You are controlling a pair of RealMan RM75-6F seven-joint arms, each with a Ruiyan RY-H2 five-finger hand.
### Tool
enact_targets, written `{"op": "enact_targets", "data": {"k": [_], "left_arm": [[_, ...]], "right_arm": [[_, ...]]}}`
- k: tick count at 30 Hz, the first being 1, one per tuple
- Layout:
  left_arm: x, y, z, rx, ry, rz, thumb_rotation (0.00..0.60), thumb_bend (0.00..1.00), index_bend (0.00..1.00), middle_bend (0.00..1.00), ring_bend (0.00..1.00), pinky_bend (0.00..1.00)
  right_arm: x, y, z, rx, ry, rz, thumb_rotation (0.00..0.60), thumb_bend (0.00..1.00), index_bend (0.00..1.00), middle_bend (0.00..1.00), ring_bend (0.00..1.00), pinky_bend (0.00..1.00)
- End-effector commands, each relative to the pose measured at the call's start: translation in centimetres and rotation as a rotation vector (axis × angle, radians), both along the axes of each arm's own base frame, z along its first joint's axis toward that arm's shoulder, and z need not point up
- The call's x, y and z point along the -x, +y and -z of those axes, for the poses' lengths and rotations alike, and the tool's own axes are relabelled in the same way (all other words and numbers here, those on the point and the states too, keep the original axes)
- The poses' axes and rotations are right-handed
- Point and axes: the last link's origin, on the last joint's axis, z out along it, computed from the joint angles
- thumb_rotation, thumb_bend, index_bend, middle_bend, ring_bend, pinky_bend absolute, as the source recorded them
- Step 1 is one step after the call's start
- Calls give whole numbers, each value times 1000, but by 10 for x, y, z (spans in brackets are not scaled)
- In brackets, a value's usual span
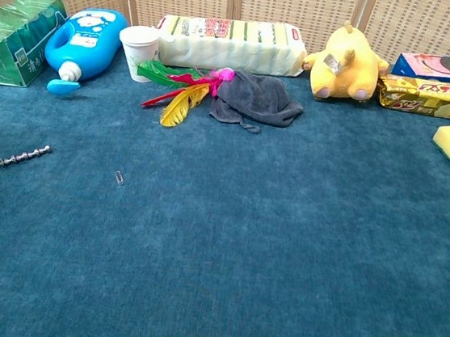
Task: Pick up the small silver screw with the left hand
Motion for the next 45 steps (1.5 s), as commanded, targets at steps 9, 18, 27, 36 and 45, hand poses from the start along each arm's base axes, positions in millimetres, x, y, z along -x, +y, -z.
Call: {"op": "enact_targets", "data": {"k": [9,18,27,36,45], "left_arm": [[-7,33,26,-20,80,11,600,58,20,0,0,0],[-8,40,42,-11,95,1,600,58,20,0,0,0],[-6,43,52,6,105,-15,600,58,20,0,0,0],[-1,51,53,-2,134,-28,600,58,20,0,0,0],[-7,69,52,-31,181,0,600,63,20,0,0,0]], "right_arm": [[2,-2,1,-6,1,13,600,0,0,0,0,0],[4,-4,2,-8,0,19,600,0,0,0,0,0],[4,-4,1,-7,-1,23,600,0,0,0,0,0],[4,-3,2,-14,-3,23,600,0,0,0,0,0],[3,-1,1,-13,-10,24,600,0,0,0,0,0]]}}
